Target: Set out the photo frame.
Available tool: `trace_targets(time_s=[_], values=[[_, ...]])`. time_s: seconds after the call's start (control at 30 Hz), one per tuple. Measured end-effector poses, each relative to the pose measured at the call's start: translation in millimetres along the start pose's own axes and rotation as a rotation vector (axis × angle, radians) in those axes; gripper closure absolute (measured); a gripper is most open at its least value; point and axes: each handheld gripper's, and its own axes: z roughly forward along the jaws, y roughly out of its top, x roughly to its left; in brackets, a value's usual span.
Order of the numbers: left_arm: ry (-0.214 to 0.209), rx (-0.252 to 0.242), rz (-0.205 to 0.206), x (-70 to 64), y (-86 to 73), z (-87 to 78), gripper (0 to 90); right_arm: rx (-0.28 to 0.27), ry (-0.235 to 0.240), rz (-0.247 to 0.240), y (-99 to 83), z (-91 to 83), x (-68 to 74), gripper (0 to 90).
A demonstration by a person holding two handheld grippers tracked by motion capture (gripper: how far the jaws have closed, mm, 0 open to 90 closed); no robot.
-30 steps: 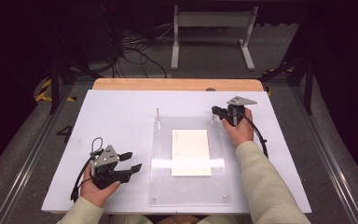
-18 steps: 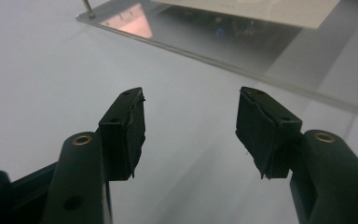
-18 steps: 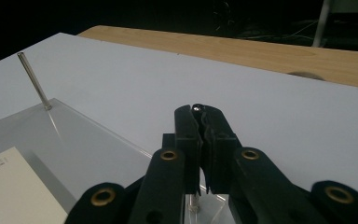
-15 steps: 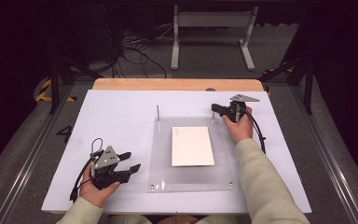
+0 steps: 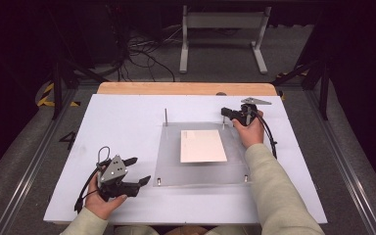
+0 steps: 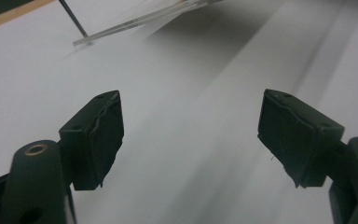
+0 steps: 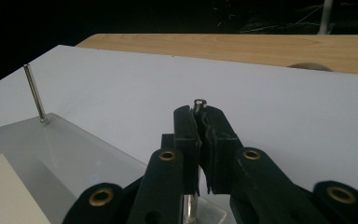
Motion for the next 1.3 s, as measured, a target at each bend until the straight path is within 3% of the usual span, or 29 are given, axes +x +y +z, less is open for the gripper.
trace_targets(time_s=[0.13,0.33,0.4,0.43,0.67,0.93,1.0,1.1,1.2,1.3], values=[[0.004,-0.027,0.023,-2.4,3.1,2.2,20.6,0.013,-0.002,-0.001,0.4,1.3,0.6,84.6],[-0.001,-0.121,0.097,-14.5,16.0,9.9,20.2,0.050,-0.018,-0.035,1.1,5.0,4.2,84.2],[0.005,-0.112,0.142,-20.7,19.6,13.5,20.7,0.055,-0.013,-0.033,1.0,5.4,4.5,84.1],[0.005,-0.112,0.142,-20.7,19.6,13.5,21.1,0.055,-0.013,-0.033,1.0,5.4,4.5,84.1],[-0.046,-0.158,0.239,-43.5,32.8,22.9,25.1,0.065,-0.014,-0.032,1.2,6.6,4.1,84.3],[-0.088,-0.181,0.232,-46.2,36.7,23.5,40.5,0.063,-0.006,-0.020,1.1,6.1,2.5,84.3],[-0.084,-0.187,0.232,-47.0,37.4,24.5,44.0,0.063,-0.003,-0.014,1.1,5.9,2.3,84.3],[-0.042,-0.206,0.243,-46.5,39.1,23.6,50.6,0.060,-0.004,-0.009,1.1,5.8,2.1,84.1],[-0.038,-0.213,0.219,-43.6,41.2,21.7,52.9,0.055,-0.015,-0.015,1.0,5.4,2.3,83.6],[-0.040,-0.210,0.225,-43.0,42.3,21.5,52.9,0.053,-0.024,-0.012,1.0,4.0,3.5,81.7]])
